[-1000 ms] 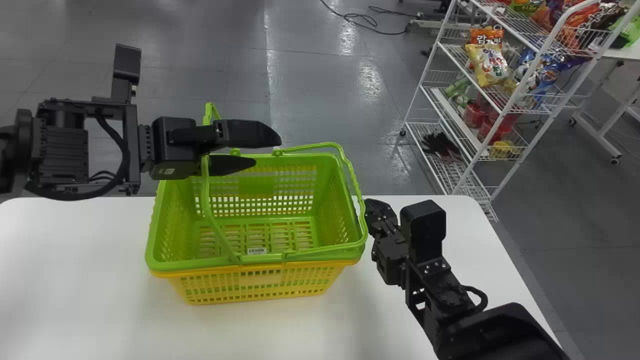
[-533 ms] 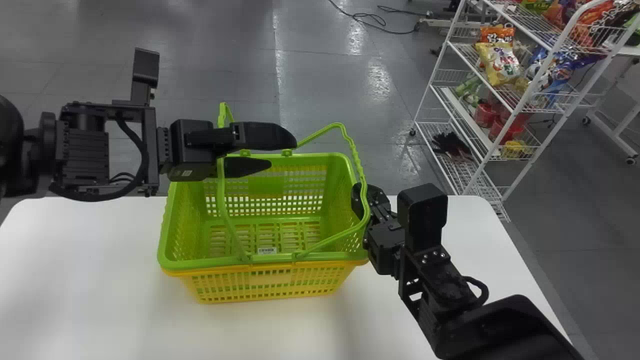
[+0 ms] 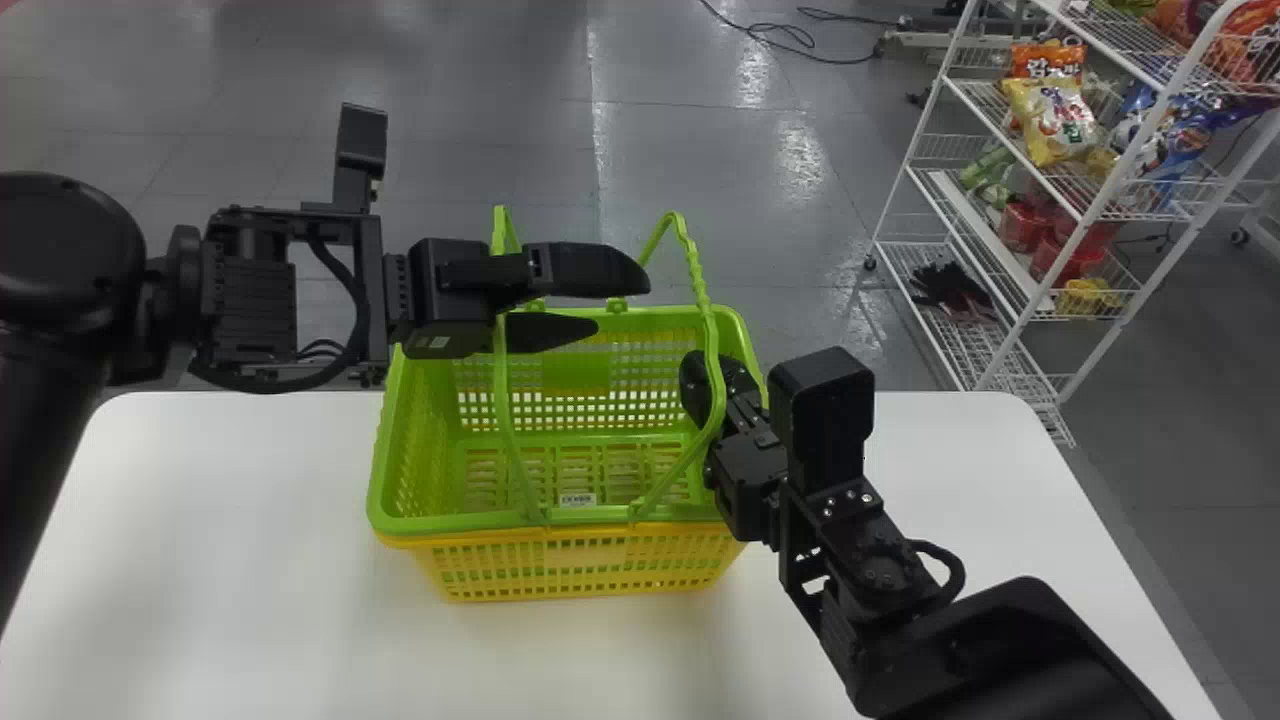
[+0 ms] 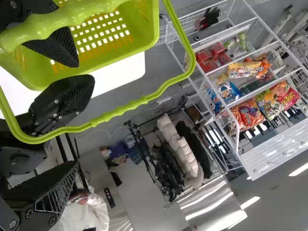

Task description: Grasp handle with right gripper to insert into left gripper then lift and swing left to center

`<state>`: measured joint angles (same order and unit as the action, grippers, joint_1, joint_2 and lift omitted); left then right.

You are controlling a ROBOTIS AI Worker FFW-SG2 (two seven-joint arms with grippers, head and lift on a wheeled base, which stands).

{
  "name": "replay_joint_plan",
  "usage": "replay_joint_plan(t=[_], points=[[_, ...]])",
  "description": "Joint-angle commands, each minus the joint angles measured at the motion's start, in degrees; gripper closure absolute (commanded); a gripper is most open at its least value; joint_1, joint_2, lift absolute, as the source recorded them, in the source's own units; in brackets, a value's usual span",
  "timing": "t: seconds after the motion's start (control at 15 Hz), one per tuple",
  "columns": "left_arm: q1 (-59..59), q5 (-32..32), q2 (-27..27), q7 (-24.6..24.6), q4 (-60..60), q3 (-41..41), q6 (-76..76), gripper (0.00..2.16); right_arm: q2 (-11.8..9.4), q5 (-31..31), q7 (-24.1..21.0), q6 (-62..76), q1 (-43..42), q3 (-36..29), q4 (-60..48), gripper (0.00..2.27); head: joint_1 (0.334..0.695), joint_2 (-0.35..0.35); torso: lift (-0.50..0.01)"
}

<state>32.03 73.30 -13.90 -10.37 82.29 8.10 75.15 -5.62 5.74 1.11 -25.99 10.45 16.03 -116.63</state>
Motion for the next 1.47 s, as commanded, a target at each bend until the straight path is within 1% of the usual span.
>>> replay_joint_plan(t=[0.0, 0.33, 0.53, 0.87, 1.13, 1.4], points=[[1.0, -0.2, 1.1, 0.0, -0.9, 0.8, -0.1, 0.09, 0.1, 0.1, -0.2, -0.3, -0.4, 0.7, 0.0, 2.01, 0.695, -0.096, -0.093], [2.0, -1.3, 2.7, 0.0, -2.0, 1.5, -0.3, 0.09, 0.2, 0.1, -0.5, -0.5, -0.4, 1.0, 0.0, 2.01, 0.689, -0.109, -0.093], [2.1, -1.8, 3.1, 0.0, -2.5, 1.7, -0.3, 0.09, 0.3, 0.1, -0.8, -0.9, -0.8, 2.3, 0.0, 2.01, 0.691, -0.113, -0.093], [2.3, -1.9, 3.3, -0.1, -2.9, 1.7, -0.3, 0.09, 0.8, 0.4, -1.1, -0.9, -1.2, 4.8, 0.0, 2.01, 0.693, -0.092, -0.093], [2.9, -1.9, 3.3, -0.1, -3.3, 1.9, -0.5, 0.09, 0.8, 0.8, -1.6, -0.9, -1.0, 5.6, 0.0, 2.01, 0.692, -0.077, -0.093], [3.3, -1.7, 3.5, 0.0, -3.5, 2.4, -0.3, 0.09, 0.8, 0.8, -1.7, -0.5, 0.1, 5.3, -0.6, 2.01, 0.695, -0.077, -0.093]])
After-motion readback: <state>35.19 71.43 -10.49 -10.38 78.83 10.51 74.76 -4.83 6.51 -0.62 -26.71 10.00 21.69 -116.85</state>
